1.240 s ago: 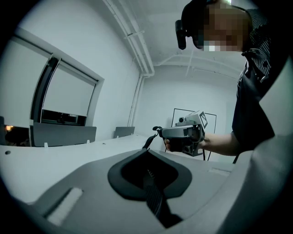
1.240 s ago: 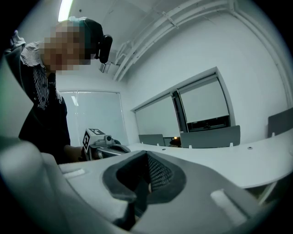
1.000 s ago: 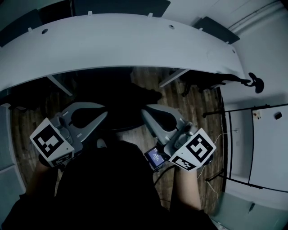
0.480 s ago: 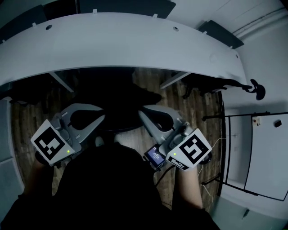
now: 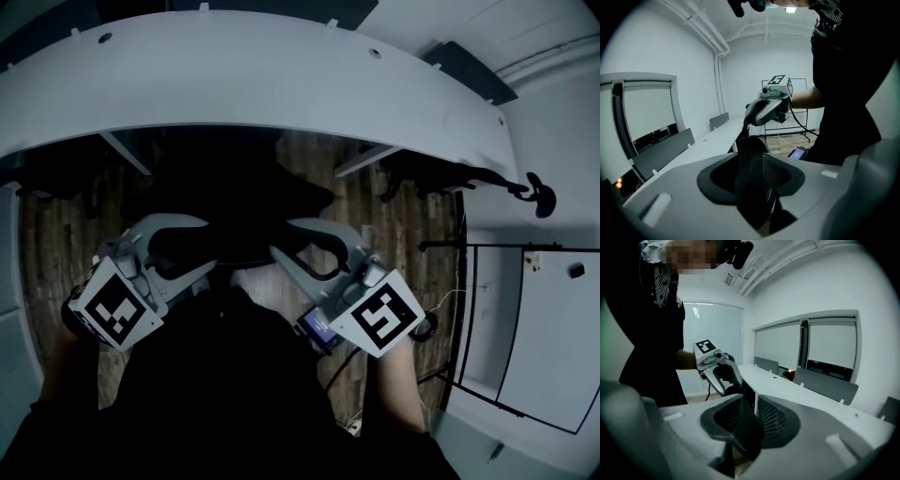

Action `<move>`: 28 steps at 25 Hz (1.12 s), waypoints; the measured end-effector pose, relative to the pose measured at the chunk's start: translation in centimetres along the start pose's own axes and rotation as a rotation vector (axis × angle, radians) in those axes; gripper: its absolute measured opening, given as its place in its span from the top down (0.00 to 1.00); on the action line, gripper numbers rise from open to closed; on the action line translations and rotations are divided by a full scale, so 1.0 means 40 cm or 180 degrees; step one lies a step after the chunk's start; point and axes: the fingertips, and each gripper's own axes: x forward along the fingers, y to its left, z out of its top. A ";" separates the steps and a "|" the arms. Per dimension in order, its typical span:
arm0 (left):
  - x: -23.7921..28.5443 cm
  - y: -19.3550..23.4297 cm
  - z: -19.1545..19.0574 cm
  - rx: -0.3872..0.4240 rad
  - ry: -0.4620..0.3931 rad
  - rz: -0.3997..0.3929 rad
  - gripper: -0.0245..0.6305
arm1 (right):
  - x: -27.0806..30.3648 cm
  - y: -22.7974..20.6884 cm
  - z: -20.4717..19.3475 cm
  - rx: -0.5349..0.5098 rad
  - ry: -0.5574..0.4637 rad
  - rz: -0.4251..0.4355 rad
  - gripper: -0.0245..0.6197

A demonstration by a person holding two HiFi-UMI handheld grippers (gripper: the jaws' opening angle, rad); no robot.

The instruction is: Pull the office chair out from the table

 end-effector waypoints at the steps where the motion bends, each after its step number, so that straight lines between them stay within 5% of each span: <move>1: 0.005 -0.011 -0.013 0.0065 0.0097 -0.0033 0.70 | 0.002 0.010 -0.015 -0.0103 0.0109 0.0069 0.79; 6: 0.035 -0.042 -0.089 0.0636 0.0705 -0.0115 0.55 | 0.026 0.041 -0.093 -0.0431 0.0541 0.0372 0.60; 10: 0.037 -0.044 -0.106 0.0731 0.0817 -0.0117 0.49 | 0.054 0.059 -0.126 -0.0538 0.0714 0.0532 0.49; 16: 0.036 -0.089 -0.141 0.0810 0.1039 -0.0375 0.39 | 0.092 0.082 -0.184 -0.0888 0.0984 0.0621 0.40; 28: 0.058 -0.062 -0.231 0.1171 0.1406 -0.0290 0.34 | 0.163 0.099 -0.245 -0.1326 0.1404 0.0580 0.34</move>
